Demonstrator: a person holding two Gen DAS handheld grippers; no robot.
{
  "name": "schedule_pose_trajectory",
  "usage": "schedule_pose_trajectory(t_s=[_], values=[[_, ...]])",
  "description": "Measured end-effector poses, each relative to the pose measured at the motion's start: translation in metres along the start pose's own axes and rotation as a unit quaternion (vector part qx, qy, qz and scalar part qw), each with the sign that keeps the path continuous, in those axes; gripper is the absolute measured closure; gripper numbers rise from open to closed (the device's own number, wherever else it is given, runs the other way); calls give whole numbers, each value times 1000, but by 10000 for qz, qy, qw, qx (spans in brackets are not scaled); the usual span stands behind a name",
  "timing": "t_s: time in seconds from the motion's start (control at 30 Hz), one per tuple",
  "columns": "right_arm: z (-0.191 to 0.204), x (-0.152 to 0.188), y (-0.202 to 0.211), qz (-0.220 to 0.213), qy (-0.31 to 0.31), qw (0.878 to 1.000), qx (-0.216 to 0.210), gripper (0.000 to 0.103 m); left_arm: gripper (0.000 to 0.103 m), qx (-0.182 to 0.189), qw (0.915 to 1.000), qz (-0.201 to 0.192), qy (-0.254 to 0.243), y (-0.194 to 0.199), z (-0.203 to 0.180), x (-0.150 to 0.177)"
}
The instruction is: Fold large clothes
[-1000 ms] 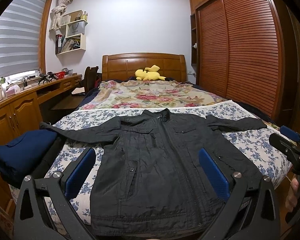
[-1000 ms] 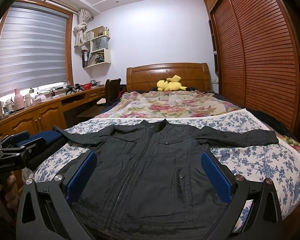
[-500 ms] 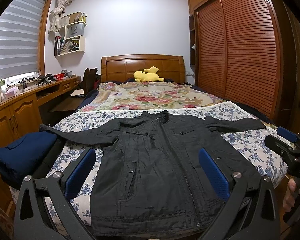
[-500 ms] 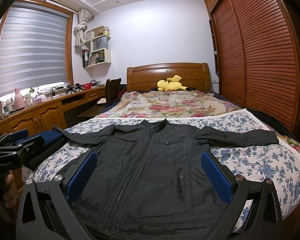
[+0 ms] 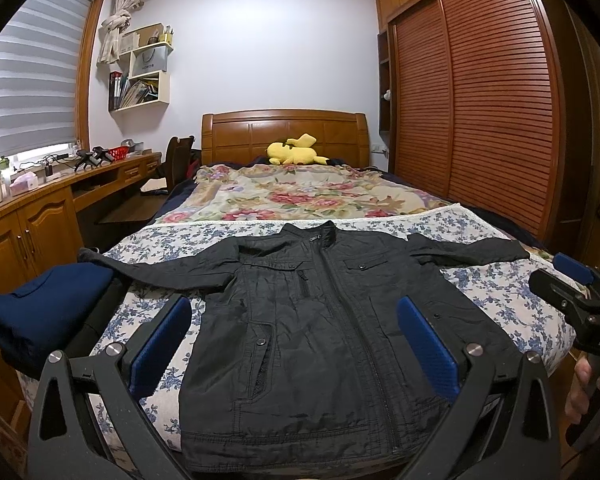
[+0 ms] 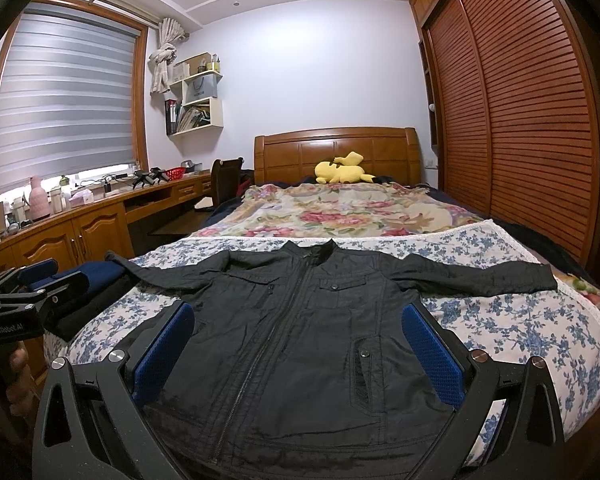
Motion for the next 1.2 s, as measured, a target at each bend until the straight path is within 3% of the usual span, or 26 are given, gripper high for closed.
schedule_pose_trajectory(t_s=[0.5, 1.2], values=[[-3, 0, -1, 34, -45, 10000, -26, 0, 0, 8, 9999, 95, 35, -6, -3, 0], [0, 8, -54, 568, 122, 9983, 37, 0, 0, -72, 9971, 731, 195, -60, 33, 48]])
Point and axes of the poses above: each gripper's, at about its wrist camera, not at the fingertips, and y roughly against the way its jaws point, z to its left, x to its underside, the point moved 5 cm from there along -y, roughly the way its jaws point, and after that the axes turned 6 degrees about -y, right-handed, at the moved point
